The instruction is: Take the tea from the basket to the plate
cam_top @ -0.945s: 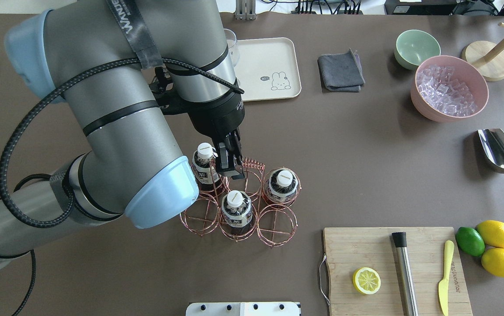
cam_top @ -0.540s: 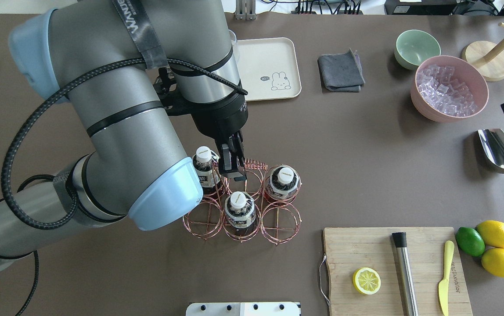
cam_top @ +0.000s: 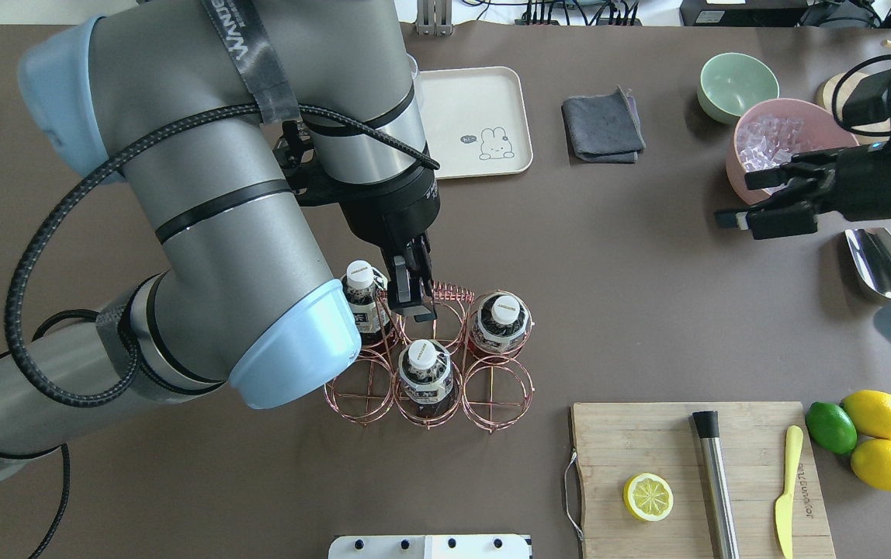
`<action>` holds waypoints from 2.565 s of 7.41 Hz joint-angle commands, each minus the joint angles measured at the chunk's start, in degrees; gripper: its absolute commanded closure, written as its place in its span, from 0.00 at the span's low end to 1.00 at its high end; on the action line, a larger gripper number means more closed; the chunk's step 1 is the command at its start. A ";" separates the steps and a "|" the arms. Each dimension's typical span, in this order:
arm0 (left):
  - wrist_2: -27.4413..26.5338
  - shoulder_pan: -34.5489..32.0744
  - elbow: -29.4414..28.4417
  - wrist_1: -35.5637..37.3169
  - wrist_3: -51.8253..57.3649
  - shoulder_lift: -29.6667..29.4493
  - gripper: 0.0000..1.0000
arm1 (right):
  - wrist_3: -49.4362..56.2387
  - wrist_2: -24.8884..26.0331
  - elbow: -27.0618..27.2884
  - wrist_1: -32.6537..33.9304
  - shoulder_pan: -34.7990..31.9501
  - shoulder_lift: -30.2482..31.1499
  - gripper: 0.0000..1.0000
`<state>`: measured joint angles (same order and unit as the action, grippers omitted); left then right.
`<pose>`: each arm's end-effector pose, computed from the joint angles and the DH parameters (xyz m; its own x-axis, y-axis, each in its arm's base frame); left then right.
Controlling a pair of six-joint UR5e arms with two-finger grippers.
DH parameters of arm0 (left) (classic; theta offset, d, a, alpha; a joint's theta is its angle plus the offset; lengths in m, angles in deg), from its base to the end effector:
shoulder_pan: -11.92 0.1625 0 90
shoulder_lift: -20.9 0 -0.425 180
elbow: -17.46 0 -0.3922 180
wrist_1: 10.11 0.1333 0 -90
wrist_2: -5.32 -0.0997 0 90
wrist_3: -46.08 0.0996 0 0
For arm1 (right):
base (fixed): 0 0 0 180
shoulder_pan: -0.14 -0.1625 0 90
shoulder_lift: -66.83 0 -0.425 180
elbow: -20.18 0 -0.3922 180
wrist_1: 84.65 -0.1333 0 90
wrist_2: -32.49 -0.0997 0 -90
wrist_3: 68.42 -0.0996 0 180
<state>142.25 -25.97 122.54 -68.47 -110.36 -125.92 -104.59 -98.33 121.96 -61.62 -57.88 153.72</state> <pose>0.4344 -0.4148 0.0098 0.1978 -0.9471 0.2527 0.5708 -0.0983 -0.8152 -0.2021 -0.4524 0.3981 0.2858 -0.6958 0.6590 -0.1160 0.6574 0.7445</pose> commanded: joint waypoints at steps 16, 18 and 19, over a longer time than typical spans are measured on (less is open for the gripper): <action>0.00 -0.26 0.56 2.29 0.00 0.31 1.00 | 20.17 50.65 1.14 -18.81 39.64 -7.26 0.00; 0.00 -0.26 0.47 2.29 0.00 0.39 1.00 | 21.04 52.15 -0.17 -18.80 40.08 -8.39 0.01; 0.00 -0.26 0.56 2.29 0.00 0.31 1.00 | 21.66 52.85 -0.88 -18.63 40.17 -9.71 0.02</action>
<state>142.25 -26.23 123.02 -66.18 -110.36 -125.55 -83.96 -46.74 122.40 -80.40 -17.91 145.79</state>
